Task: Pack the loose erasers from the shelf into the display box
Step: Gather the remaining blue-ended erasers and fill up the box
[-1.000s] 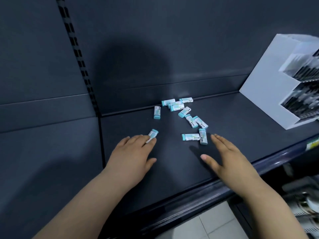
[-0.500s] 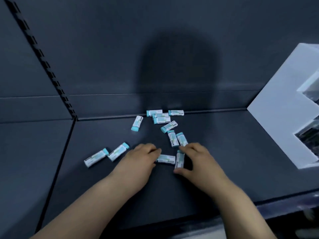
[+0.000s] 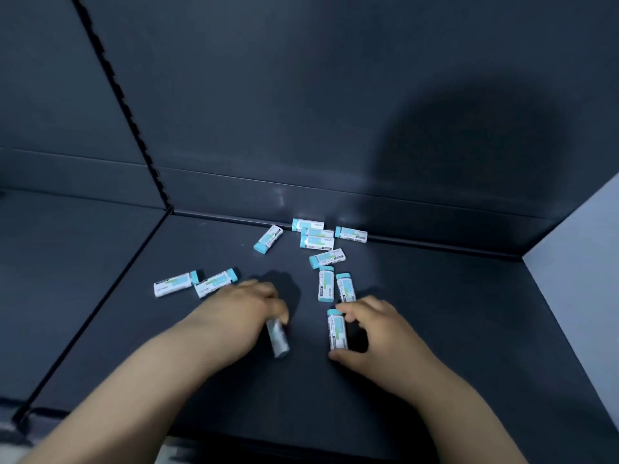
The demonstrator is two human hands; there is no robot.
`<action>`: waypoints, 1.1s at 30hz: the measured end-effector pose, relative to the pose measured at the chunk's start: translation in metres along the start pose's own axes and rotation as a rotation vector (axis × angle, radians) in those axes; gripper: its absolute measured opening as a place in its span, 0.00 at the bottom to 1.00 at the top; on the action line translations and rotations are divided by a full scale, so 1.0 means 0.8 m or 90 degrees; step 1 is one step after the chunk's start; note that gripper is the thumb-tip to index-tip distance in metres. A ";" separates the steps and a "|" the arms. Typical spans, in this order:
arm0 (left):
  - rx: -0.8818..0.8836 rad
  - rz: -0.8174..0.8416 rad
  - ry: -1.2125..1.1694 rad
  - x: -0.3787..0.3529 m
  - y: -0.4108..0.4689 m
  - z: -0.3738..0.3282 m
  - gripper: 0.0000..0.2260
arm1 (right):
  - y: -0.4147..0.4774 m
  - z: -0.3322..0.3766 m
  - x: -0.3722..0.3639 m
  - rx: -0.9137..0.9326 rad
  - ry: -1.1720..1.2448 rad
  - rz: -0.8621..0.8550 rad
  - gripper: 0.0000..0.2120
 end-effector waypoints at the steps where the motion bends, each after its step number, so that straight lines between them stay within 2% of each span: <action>1: 0.004 -0.007 0.003 0.002 0.001 -0.005 0.22 | 0.001 0.002 0.000 0.011 -0.009 0.001 0.30; 6: 0.102 -0.079 0.008 0.006 0.004 -0.020 0.22 | 0.009 0.010 -0.006 0.053 -0.119 0.060 0.37; 9: 0.127 -0.058 -0.016 0.003 -0.015 -0.011 0.21 | 0.014 0.017 -0.010 0.066 -0.106 0.073 0.31; 13: 0.118 0.039 -0.028 -0.011 -0.036 -0.003 0.32 | 0.017 0.022 -0.012 0.049 0.016 0.061 0.24; 15: 0.116 0.041 -0.041 -0.013 -0.037 -0.003 0.34 | 0.014 0.018 -0.013 0.030 0.057 0.061 0.23; 17: 0.113 0.026 -0.054 -0.012 -0.035 -0.004 0.34 | 0.010 0.011 -0.007 0.034 0.006 0.057 0.23; 20: 0.121 0.022 -0.052 -0.014 -0.033 0.002 0.36 | 0.006 0.001 0.004 0.039 -0.137 0.062 0.28; 24: 0.114 0.032 -0.054 -0.013 -0.023 0.003 0.36 | 0.015 0.008 -0.004 0.042 -0.104 0.109 0.36; 28: 0.103 0.003 -0.058 -0.006 -0.016 -0.004 0.35 | 0.024 0.025 -0.012 0.051 -0.101 0.106 0.33; 33: 0.103 -0.105 -0.063 0.019 -0.033 0.009 0.33 | 0.035 0.066 -0.009 0.092 -0.095 0.020 0.31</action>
Point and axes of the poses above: each hand's wrist, its own y-axis towards the middle knuckle, its own x-axis out of the back of the hand, z = x × y, the point moved 9 cm from there along y, towards the middle knuckle, and after that the axes turned 6 degrees about x, right-handed, at the moved point
